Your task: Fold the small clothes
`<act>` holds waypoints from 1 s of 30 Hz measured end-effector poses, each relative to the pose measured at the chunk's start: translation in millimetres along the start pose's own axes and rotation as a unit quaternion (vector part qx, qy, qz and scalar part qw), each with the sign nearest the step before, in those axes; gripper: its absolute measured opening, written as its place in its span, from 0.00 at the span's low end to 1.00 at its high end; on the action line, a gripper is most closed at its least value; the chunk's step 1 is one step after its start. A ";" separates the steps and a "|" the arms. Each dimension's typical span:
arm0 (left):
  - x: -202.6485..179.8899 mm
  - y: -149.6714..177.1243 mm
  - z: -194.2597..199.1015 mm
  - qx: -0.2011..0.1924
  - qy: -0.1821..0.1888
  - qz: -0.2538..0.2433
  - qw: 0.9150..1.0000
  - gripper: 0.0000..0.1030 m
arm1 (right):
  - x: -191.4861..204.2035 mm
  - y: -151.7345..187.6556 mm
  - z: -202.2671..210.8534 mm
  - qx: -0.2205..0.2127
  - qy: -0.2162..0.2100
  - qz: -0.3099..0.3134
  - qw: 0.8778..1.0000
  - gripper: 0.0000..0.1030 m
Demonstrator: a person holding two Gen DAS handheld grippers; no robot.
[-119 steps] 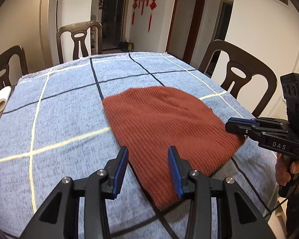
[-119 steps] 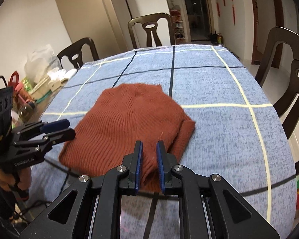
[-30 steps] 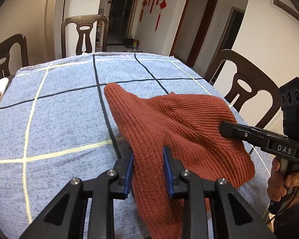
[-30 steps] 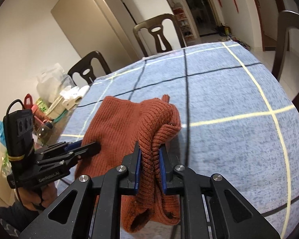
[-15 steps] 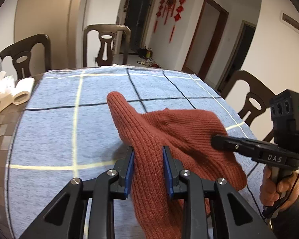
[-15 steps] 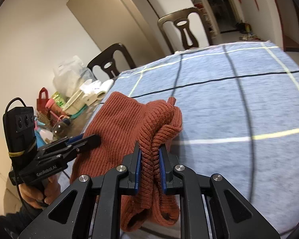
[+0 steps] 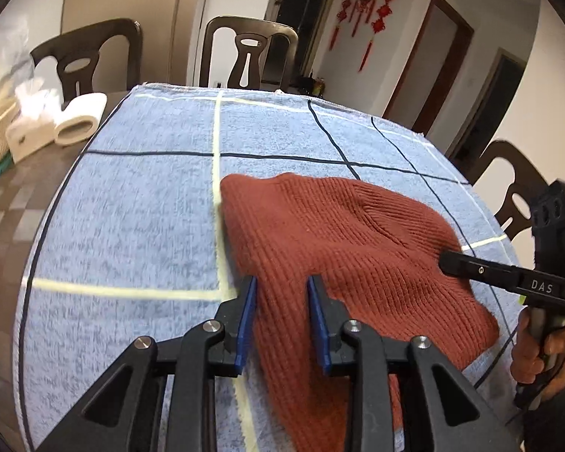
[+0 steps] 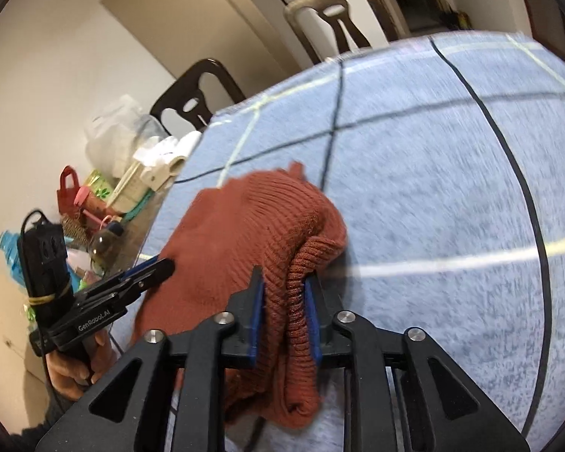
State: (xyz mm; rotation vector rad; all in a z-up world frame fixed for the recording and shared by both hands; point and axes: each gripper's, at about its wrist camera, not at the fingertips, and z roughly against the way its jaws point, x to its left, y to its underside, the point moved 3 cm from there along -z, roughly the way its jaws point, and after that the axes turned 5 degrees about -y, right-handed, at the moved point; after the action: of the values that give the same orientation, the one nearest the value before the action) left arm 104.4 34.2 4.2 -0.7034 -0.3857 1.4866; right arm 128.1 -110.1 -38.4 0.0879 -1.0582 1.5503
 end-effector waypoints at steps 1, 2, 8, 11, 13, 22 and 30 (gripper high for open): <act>0.4 0.5 2.7 0.000 0.003 0.003 1.000 0.31 | 0.3 0.3 2.3 -0.001 0.002 0.003 1.000 0.22; 0.2 0.1 5.5 -0.002 0.002 0.003 1.000 0.31 | 2.6 0.4 6.7 -0.006 0.006 0.011 1.000 0.22; -10.9 -7.1 18.1 -0.023 -0.004 -0.011 1.000 0.31 | 15.4 -12.4 18.8 -0.037 0.029 0.041 0.998 0.22; -15.8 -11.1 13.2 -0.022 -0.004 -0.016 1.000 0.31 | 18.6 -17.3 11.8 -0.036 0.032 0.047 0.998 0.22; -19.3 -11.4 7.7 -0.019 -0.005 -0.019 1.000 0.31 | 21.9 -17.4 3.2 -0.031 0.039 0.063 0.997 0.22; -29.9 -7.9 -2.7 -0.010 -0.023 -0.036 0.999 0.32 | 6.6 -12.2 -20.5 0.003 0.076 0.079 0.994 0.22; -31.0 -0.8 19.9 -0.021 -0.035 -0.043 0.998 0.33 | 26.2 -6.0 3.0 -0.009 0.086 0.110 0.990 0.22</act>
State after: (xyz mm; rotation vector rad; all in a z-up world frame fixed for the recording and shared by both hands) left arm 89.9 7.6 25.3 -0.6613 -0.4964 1.4280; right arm 123.7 -93.1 -17.9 -0.1776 -0.9699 1.7121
